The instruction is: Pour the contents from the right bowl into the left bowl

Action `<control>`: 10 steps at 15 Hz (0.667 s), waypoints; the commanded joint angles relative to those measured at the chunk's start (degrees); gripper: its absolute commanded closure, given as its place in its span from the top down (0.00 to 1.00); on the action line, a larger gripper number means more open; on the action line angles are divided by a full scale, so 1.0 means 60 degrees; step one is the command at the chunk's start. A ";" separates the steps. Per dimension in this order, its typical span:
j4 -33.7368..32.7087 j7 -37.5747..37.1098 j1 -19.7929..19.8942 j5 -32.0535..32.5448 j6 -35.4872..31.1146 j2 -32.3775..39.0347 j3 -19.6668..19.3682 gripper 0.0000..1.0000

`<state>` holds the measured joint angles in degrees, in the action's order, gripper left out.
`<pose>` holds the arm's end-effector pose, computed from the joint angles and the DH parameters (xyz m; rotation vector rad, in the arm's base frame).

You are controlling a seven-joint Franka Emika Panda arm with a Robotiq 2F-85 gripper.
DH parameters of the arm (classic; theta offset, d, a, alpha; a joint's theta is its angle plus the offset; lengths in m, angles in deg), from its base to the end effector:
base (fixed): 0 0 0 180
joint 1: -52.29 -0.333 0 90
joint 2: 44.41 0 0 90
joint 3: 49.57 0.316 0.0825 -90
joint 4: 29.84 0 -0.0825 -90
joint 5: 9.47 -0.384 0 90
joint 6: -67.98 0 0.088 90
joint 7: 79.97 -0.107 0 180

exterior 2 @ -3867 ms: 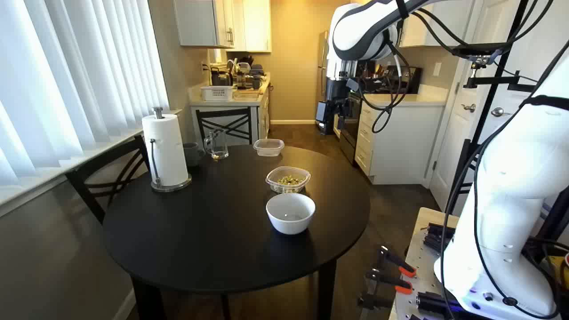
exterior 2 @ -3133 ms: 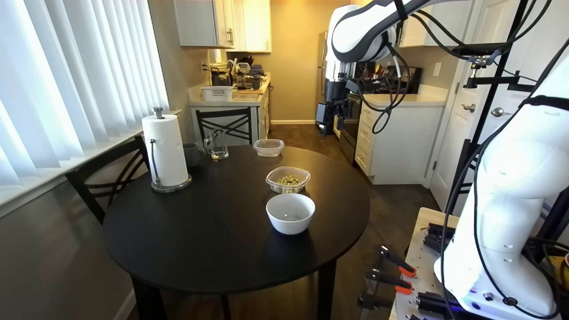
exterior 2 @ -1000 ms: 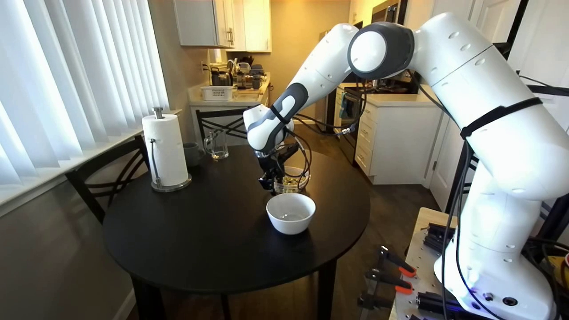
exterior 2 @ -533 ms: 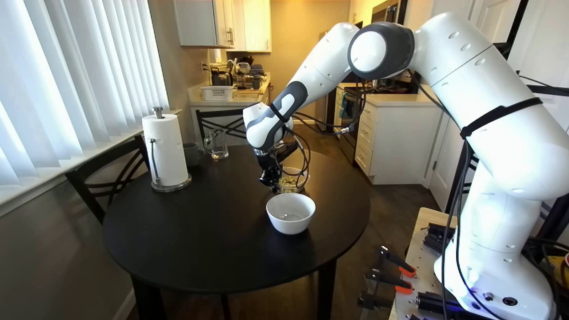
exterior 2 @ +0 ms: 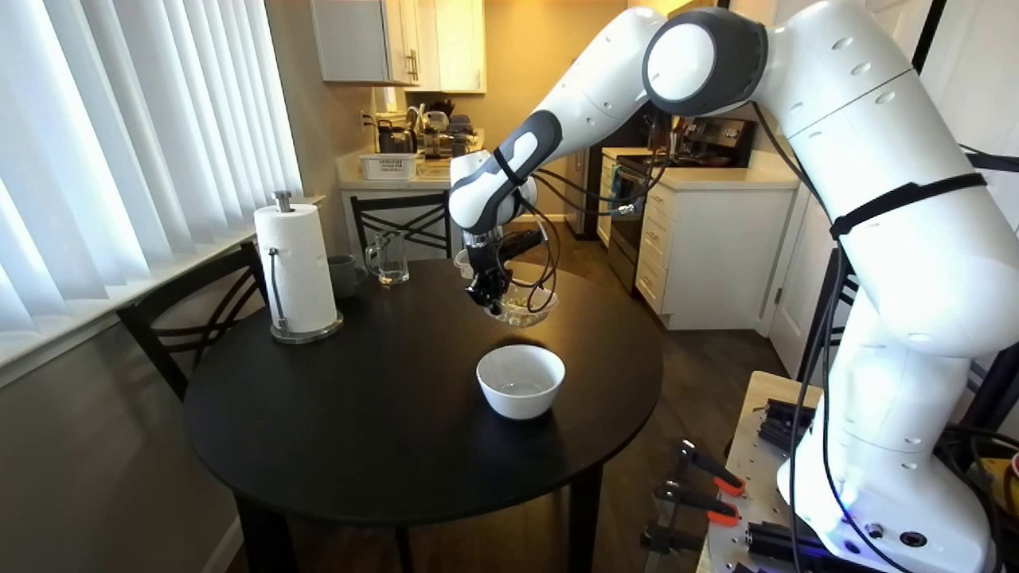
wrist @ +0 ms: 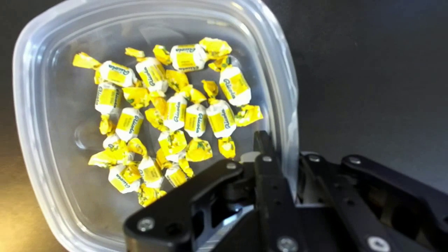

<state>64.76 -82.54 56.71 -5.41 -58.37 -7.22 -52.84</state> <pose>0.6698 -0.0887 0.2264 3.0463 -0.1897 -0.1502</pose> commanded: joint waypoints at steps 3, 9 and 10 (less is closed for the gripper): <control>0.2056 -0.0590 0.0023 -0.1143 0.0521 -0.2694 0.0068 0.04; 0.3369 0.0415 -0.0371 -0.2401 0.2136 -0.4734 0.0856 0.05; 0.3391 0.0811 -0.0406 -0.2906 0.2401 -0.4898 0.1010 0.05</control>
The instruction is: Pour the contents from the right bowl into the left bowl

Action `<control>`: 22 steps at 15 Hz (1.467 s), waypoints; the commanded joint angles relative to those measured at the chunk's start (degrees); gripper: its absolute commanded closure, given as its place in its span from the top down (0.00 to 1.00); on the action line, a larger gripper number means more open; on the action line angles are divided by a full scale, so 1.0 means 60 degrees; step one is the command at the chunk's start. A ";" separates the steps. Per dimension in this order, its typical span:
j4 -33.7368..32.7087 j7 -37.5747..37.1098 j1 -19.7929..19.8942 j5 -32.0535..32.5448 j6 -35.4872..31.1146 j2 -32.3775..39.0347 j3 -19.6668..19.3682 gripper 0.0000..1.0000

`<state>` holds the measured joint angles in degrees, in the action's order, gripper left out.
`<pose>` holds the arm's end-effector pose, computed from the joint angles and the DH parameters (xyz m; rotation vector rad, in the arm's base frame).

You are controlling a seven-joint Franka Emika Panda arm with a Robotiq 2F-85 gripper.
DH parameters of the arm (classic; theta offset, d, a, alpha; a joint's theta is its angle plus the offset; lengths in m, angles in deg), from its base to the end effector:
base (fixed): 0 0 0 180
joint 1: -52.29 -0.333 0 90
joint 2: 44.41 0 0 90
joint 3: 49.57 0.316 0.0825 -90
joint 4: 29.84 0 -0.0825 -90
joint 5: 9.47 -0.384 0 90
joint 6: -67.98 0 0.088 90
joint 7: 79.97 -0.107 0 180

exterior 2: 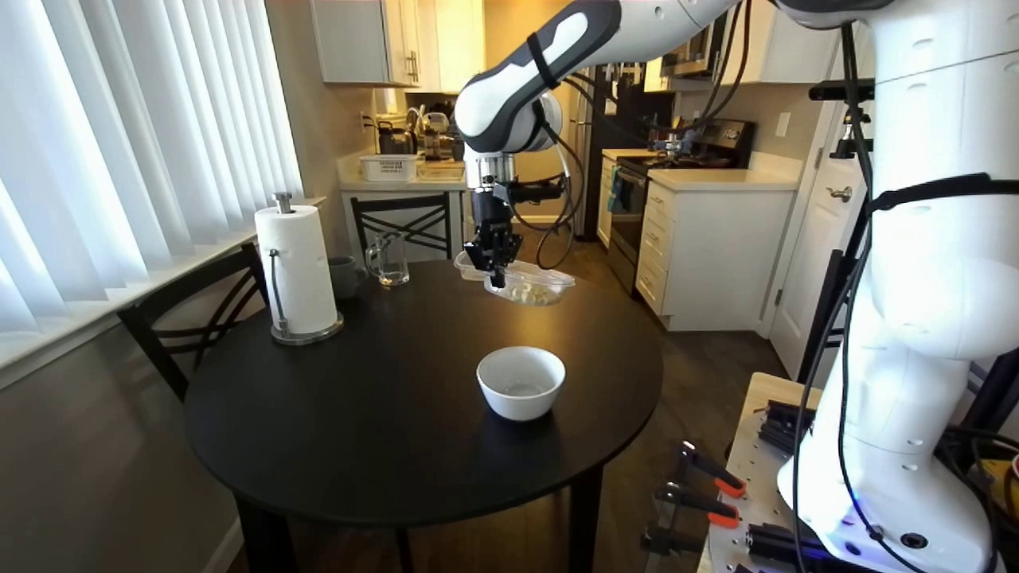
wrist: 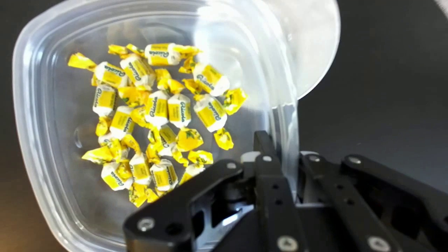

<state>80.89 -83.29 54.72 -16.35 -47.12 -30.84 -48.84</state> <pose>0.5880 -0.0106 0.3533 -3.0184 0.2230 0.2458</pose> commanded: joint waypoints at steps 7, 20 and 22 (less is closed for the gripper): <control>-0.0136 0.2950 0.0055 -0.4267 0.2697 -0.0722 0.0365 0.04; -0.2533 0.4408 0.0801 -0.6238 0.8380 0.2548 0.0151 0.05; -0.2886 0.4052 0.0815 -0.6481 0.9259 0.3027 0.0126 0.05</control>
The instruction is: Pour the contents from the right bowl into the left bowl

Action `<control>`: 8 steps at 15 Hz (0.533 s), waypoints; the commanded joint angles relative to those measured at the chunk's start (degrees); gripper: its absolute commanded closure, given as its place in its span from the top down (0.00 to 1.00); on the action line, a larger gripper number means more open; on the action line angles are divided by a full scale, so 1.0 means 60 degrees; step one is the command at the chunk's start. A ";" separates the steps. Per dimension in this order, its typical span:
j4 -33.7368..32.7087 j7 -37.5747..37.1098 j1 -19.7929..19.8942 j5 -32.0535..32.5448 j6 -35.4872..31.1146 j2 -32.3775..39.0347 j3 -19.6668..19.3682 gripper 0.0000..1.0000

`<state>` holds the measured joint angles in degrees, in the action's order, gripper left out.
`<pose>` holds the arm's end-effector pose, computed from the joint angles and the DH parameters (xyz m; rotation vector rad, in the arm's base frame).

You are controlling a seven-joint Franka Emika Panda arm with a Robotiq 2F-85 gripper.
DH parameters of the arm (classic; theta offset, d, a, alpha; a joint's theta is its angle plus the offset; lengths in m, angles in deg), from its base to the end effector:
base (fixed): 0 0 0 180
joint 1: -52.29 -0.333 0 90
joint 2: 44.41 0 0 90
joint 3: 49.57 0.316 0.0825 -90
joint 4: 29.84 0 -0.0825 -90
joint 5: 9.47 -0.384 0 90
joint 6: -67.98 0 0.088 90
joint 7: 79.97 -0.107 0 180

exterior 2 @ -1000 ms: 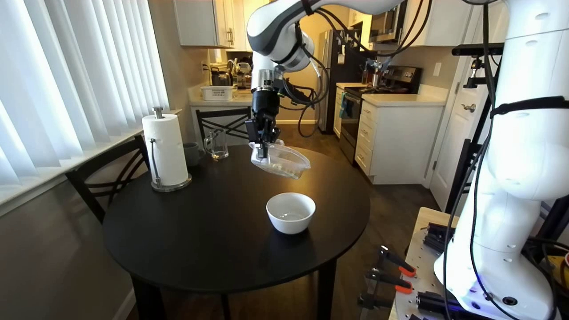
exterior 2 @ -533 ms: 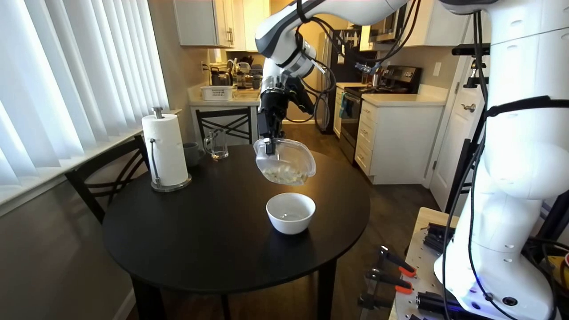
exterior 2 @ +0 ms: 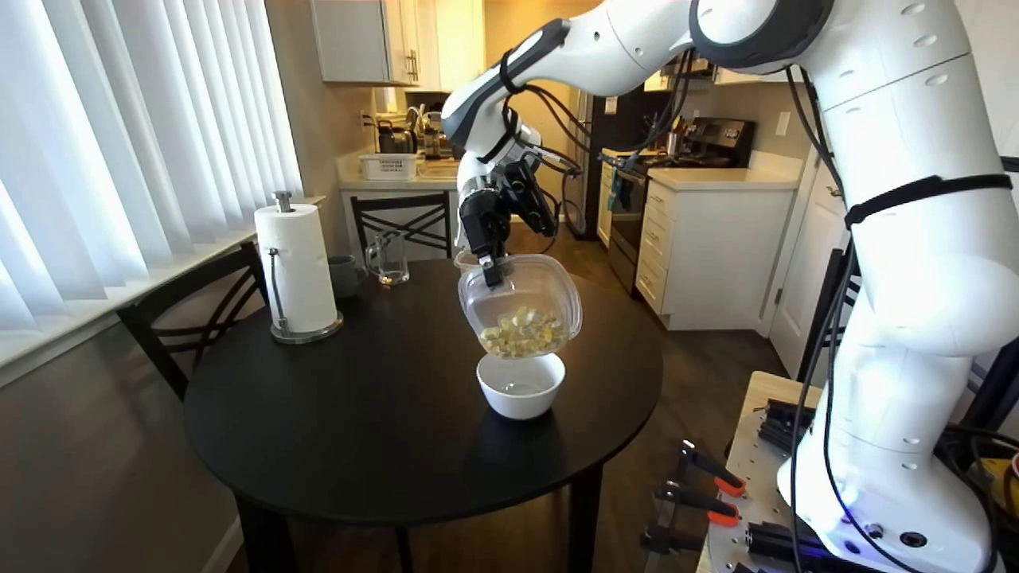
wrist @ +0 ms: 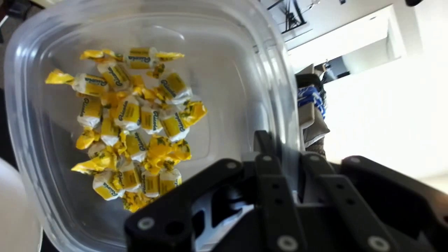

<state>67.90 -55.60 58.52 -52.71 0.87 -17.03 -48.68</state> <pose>0.5629 0.0379 0.3211 -1.9748 -0.2359 0.8340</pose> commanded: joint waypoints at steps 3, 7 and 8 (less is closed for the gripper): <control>-0.1219 -0.1322 0.0248 -0.0879 0.2449 0.1404 -0.0002 0.05; -0.1636 -0.2300 0.0273 -0.1613 0.3133 0.2071 -0.0247 0.05; -0.1696 -0.2483 0.0294 -0.1778 0.3264 0.2193 -0.0286 0.05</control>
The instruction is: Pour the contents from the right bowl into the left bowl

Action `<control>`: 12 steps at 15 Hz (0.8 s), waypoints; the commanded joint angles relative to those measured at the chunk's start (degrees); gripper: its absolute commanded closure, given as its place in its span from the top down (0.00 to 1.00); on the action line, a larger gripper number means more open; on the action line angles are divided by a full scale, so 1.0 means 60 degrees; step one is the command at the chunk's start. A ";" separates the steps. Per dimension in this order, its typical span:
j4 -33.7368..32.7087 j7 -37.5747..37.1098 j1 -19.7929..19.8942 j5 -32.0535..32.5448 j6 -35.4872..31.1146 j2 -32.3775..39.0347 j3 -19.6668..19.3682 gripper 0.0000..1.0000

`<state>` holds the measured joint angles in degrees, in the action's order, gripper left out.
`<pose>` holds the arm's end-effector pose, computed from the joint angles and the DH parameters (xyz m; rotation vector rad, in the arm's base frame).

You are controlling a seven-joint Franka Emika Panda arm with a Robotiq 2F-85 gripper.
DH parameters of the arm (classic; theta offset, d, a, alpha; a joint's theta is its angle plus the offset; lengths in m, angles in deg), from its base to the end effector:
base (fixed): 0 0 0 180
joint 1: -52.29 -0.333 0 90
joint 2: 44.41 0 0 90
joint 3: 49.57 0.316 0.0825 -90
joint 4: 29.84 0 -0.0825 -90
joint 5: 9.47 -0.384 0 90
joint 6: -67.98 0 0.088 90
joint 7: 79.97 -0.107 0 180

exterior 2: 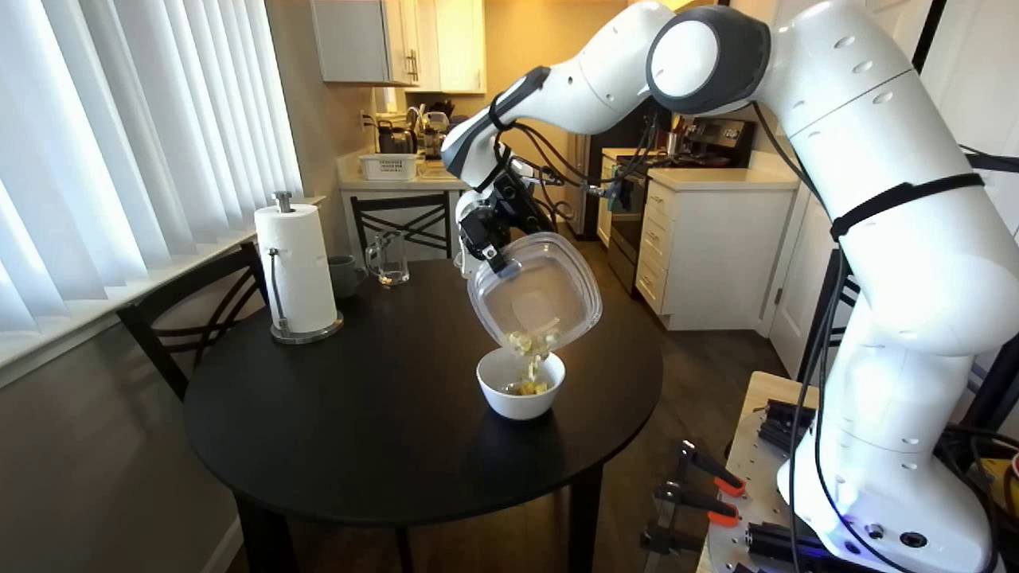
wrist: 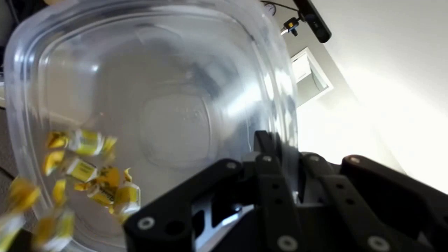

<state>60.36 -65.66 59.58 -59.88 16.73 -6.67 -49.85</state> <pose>0.5684 0.0326 0.2904 -1.6971 -0.1060 1.1271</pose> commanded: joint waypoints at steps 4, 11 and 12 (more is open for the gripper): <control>-0.0712 -0.1209 0.0135 -0.1134 0.0870 0.0872 -0.0233 0.05; -0.0778 -0.1308 0.0092 -0.1876 0.0648 0.0932 -0.0372 0.05; -0.0767 -0.1349 0.0060 -0.2007 0.0570 0.0877 -0.0379 0.05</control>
<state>56.40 -71.06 59.90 -69.05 19.98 -1.22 -52.01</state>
